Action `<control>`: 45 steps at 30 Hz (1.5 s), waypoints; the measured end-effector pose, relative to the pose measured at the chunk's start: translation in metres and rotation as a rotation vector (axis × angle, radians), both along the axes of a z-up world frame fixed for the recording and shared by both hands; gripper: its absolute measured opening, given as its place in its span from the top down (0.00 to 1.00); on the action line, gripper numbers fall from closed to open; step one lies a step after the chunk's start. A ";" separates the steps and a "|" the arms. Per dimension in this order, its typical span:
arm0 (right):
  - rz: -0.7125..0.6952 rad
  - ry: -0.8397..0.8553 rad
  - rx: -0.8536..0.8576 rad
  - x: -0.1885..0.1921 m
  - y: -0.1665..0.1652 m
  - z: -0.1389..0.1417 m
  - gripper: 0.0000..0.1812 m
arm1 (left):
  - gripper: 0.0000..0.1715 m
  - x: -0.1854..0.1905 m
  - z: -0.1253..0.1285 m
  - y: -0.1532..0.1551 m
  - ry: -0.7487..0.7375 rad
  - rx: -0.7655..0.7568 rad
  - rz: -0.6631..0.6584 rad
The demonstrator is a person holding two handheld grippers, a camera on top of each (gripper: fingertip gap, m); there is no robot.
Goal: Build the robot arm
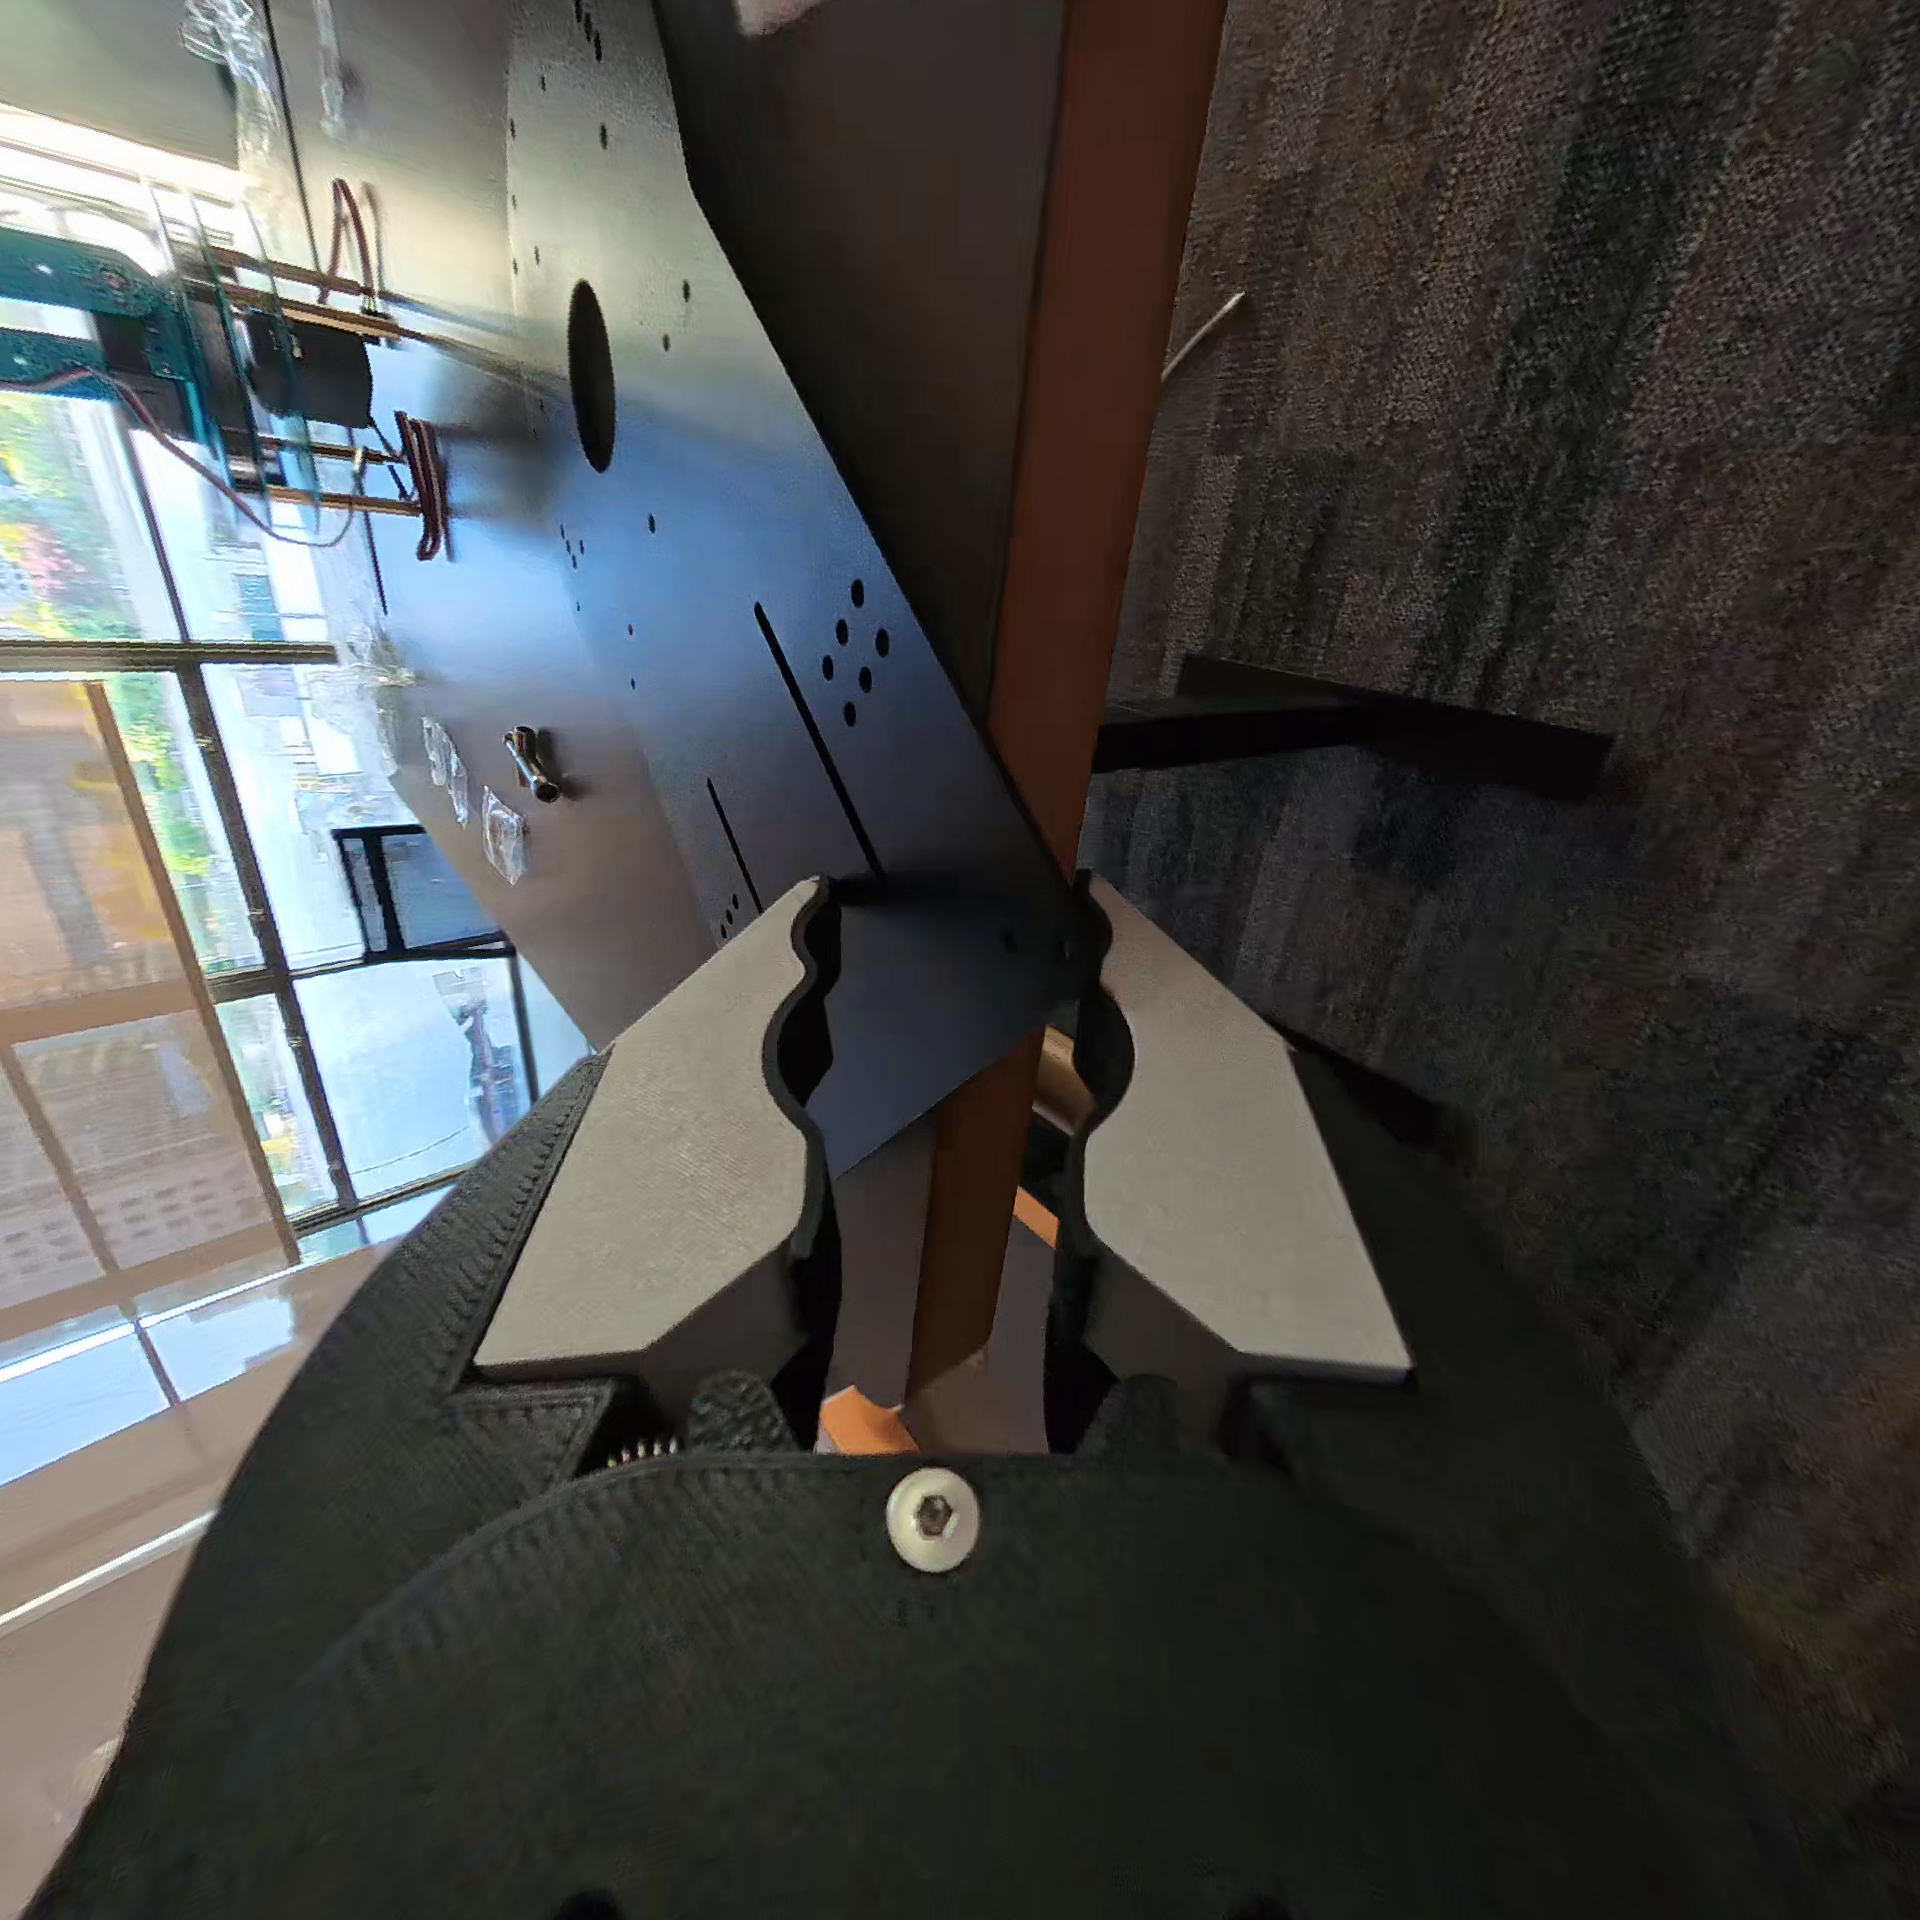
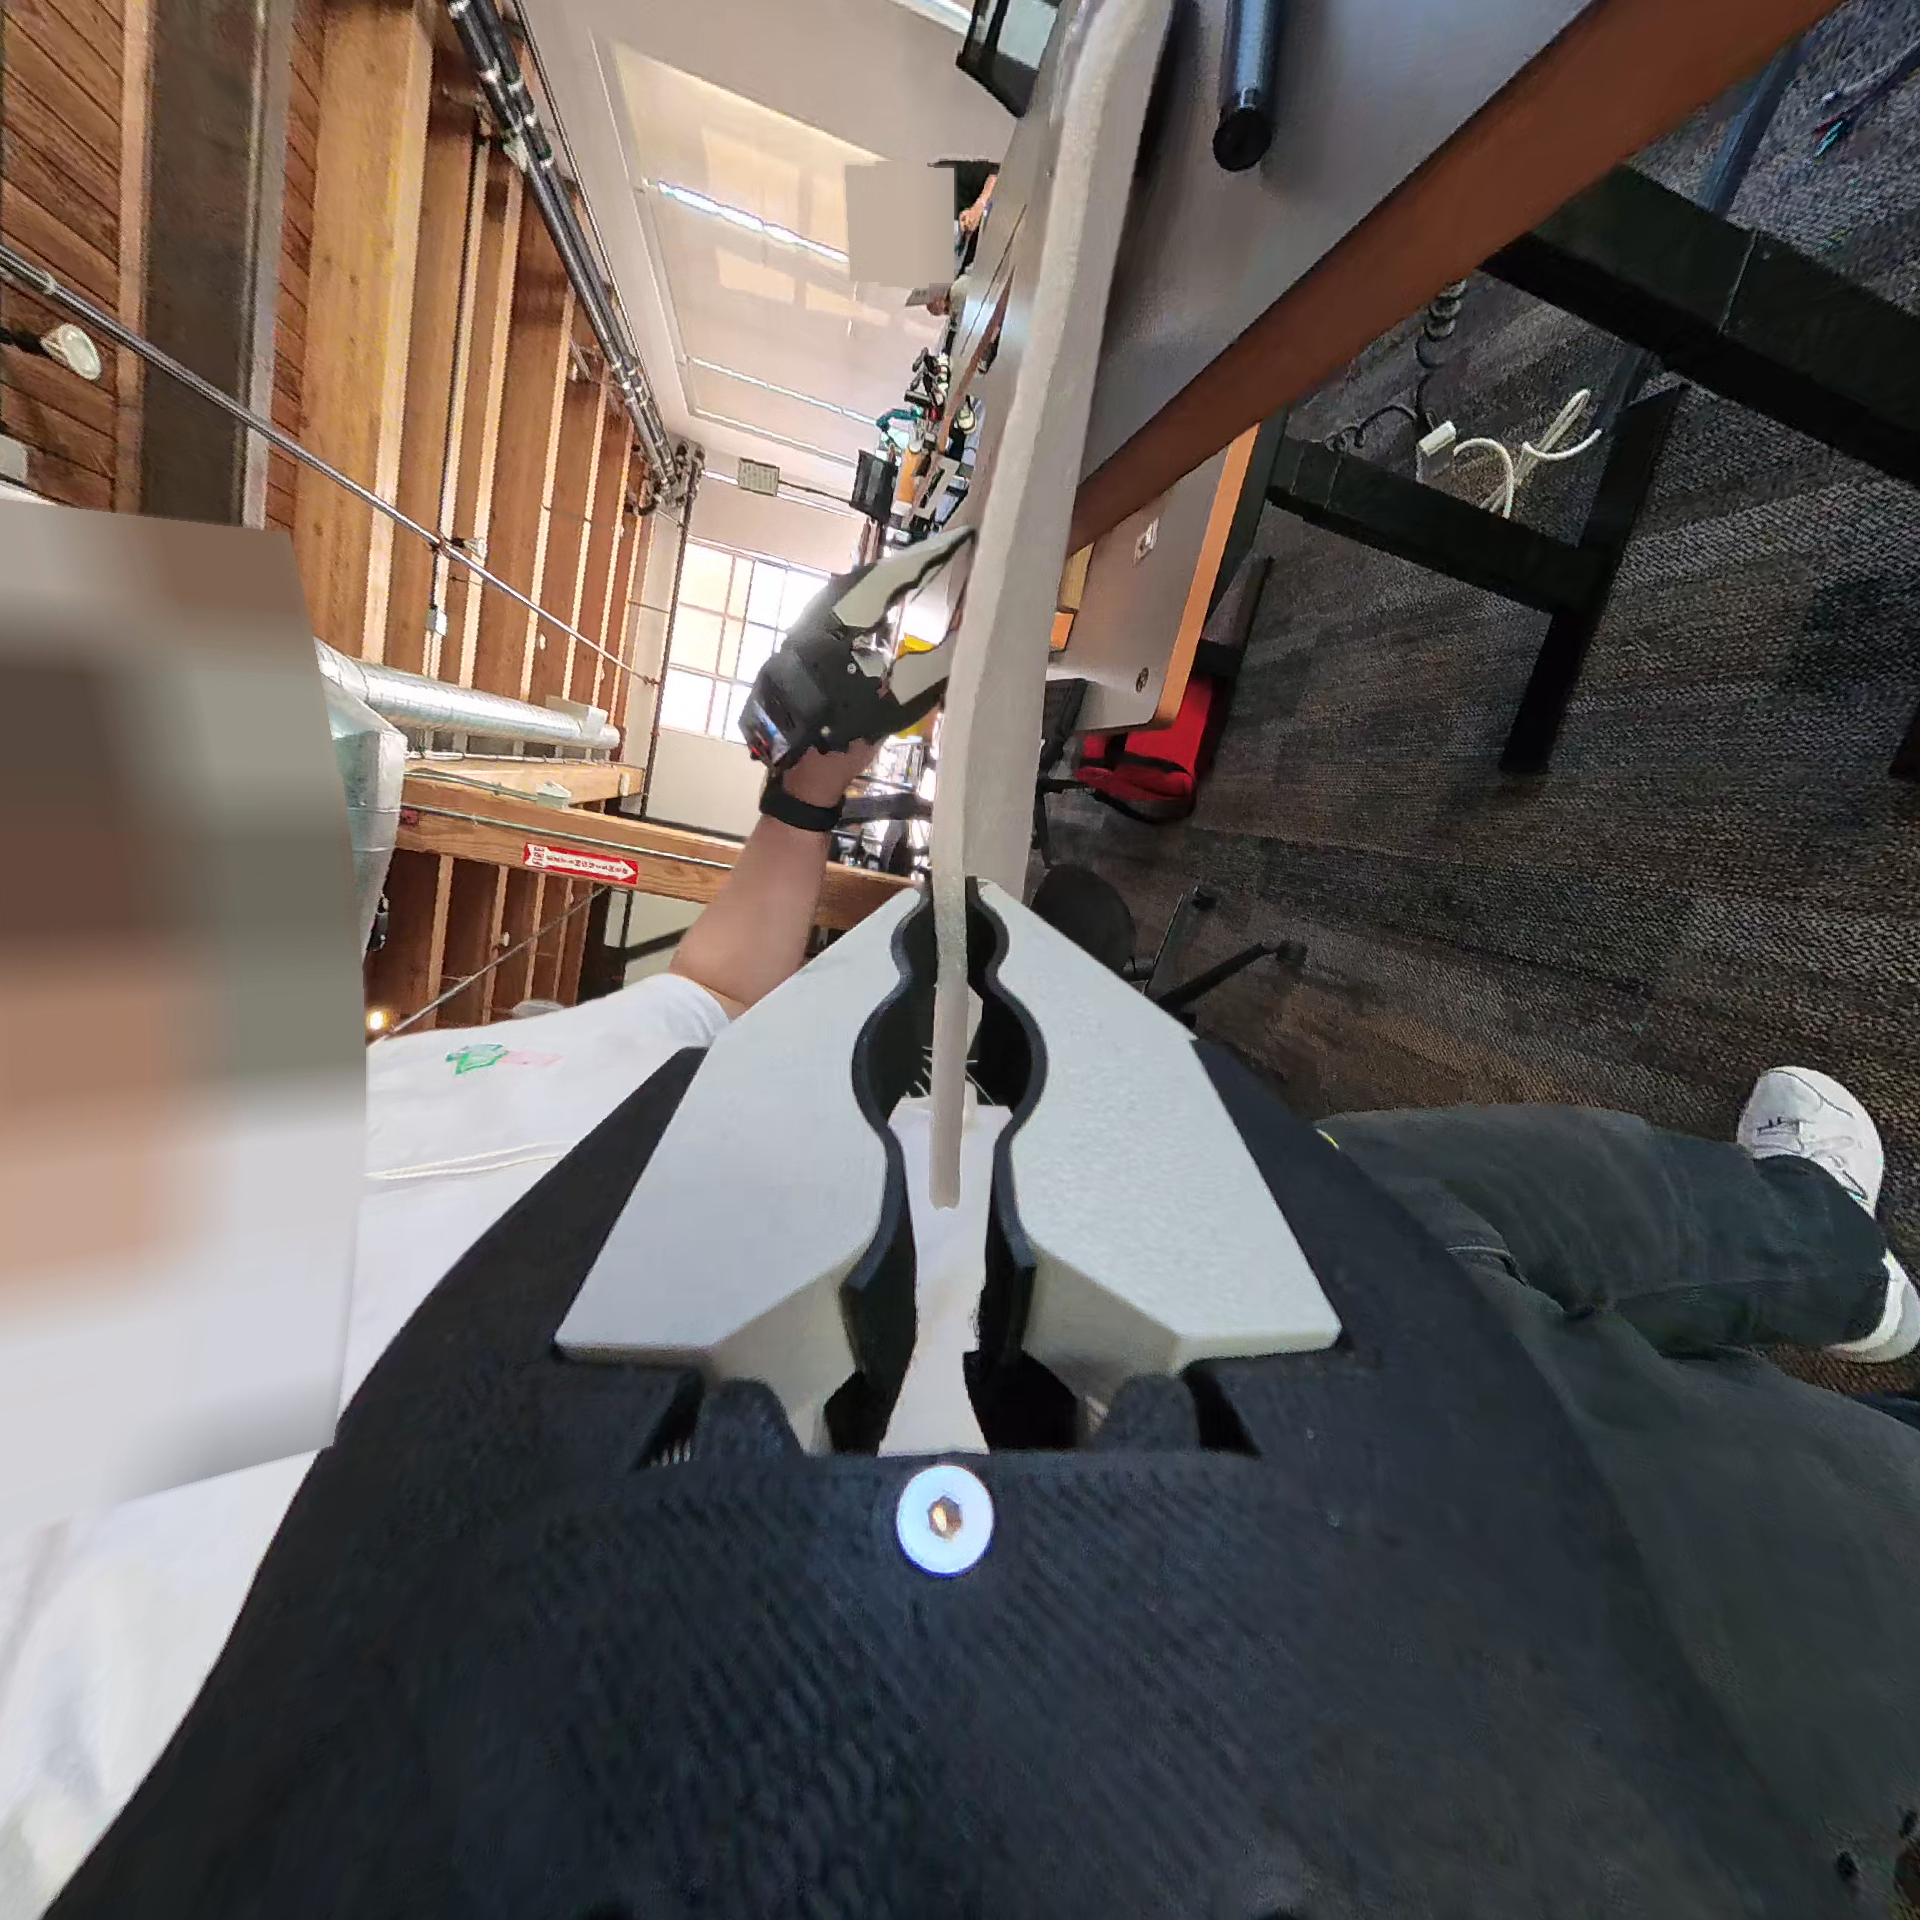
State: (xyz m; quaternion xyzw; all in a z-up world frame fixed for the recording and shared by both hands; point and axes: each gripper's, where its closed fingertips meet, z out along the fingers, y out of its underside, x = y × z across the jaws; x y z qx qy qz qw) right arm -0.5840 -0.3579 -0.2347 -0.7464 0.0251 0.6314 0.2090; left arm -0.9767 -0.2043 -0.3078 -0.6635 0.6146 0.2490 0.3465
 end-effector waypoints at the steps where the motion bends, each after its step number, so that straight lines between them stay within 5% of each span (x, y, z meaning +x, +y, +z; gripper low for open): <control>1: -0.002 0.003 0.003 0.001 -0.002 0.000 0.99 | 0.74 0.000 0.003 -0.002 -0.003 -0.018 0.003; 9: -0.024 0.044 -0.007 -0.008 -0.011 -0.004 0.99 | 0.80 -0.004 0.025 -0.022 0.078 -0.051 -0.015; 15: -0.035 0.053 -0.025 -0.029 -0.008 -0.007 0.99 | 0.99 -0.013 0.089 -0.006 0.039 0.105 -0.038; 20: -0.028 0.124 -0.083 -0.087 0.008 0.002 0.99 | 0.99 -0.027 0.128 0.022 -0.075 0.098 -0.025; 23: -0.023 0.172 -0.112 -0.126 0.024 0.014 0.99 | 0.99 -0.032 0.138 0.036 -0.125 0.058 -0.043; 33: -0.159 0.231 -0.279 -0.234 0.084 -0.008 0.99 | 0.99 -0.040 0.157 0.082 -0.199 0.017 -0.211; 43: -0.236 0.168 -0.355 -0.266 0.142 -0.019 0.98 | 0.99 -0.033 0.173 0.110 -0.240 -0.013 -0.290; 45: -0.213 0.072 -0.332 -0.263 0.153 -0.021 0.88 | 0.98 -0.030 0.175 0.113 -0.253 -0.019 -0.287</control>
